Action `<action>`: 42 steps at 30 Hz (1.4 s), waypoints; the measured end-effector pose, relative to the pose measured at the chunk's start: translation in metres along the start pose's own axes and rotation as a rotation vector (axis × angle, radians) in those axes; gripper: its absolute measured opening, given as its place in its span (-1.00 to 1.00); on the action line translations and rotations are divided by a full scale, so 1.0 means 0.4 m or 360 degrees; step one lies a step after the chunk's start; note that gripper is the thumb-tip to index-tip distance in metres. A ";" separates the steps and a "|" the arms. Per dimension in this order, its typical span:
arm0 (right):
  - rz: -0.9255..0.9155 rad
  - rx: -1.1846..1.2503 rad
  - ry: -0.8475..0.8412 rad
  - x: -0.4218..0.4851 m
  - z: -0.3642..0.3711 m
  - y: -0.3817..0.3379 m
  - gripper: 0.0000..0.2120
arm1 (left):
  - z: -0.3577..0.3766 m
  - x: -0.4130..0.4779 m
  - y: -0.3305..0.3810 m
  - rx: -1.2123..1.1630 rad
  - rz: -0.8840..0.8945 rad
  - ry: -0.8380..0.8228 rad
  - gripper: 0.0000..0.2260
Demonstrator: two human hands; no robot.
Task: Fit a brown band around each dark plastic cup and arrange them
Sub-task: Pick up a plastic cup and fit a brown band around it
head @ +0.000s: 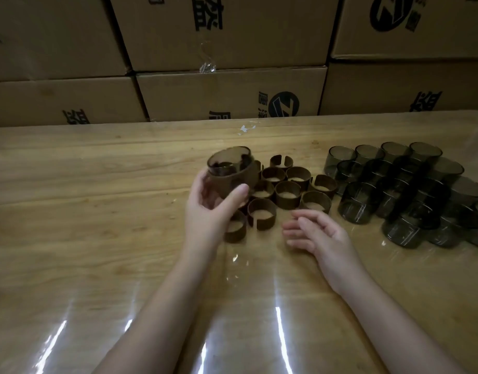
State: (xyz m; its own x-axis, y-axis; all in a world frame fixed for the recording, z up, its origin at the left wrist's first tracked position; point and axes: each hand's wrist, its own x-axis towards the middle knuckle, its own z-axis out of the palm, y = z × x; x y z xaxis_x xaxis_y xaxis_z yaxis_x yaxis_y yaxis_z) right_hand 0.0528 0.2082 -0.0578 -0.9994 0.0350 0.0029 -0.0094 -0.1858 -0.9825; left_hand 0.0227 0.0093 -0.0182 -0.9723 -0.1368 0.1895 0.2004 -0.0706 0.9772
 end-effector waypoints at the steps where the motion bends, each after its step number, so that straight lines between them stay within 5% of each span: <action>1: 0.0015 0.0011 -0.0002 0.000 0.000 -0.002 -0.64 | -0.024 0.030 0.013 0.0081 0.0002 0.0086 -0.34; 7: 0.0075 -0.0010 -0.0044 0.004 0.002 -0.002 -0.82 | -0.129 0.269 -0.026 0.0596 -0.0245 0.0263 -0.34; 12: 0.0092 -0.0027 -0.0042 0.011 -0.004 0.011 -0.84 | -0.103 0.422 -0.076 0.0938 -0.0241 0.0089 -0.34; 16: 0.0116 -0.0005 -0.0058 0.015 -0.005 0.017 -0.70 | -0.095 0.491 -0.112 0.0934 -0.0246 0.0045 -0.33; 24: 0.0076 0.0051 -0.0074 0.018 -0.009 0.021 -0.77 | -0.094 0.534 -0.162 0.1149 -0.0403 -0.0171 -0.31; 34: 0.0056 -0.0036 -0.0089 0.017 -0.006 0.017 -0.84 | -0.068 0.515 -0.189 0.1255 -0.0216 0.0032 -0.36; 42: 0.0094 -0.0050 -0.0076 0.012 -0.004 0.009 -0.84 | -0.074 0.497 -0.175 0.1302 -0.0230 -0.0113 -0.35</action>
State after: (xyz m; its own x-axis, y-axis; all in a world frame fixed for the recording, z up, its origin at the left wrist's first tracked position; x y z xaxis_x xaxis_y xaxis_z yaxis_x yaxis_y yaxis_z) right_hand 0.0481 0.2094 -0.0618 -0.9986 -0.0223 -0.0469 0.0498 -0.1550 -0.9867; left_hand -0.1810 -0.0421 -0.0517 -0.9925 -0.1173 0.0355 -0.0513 0.6609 0.7487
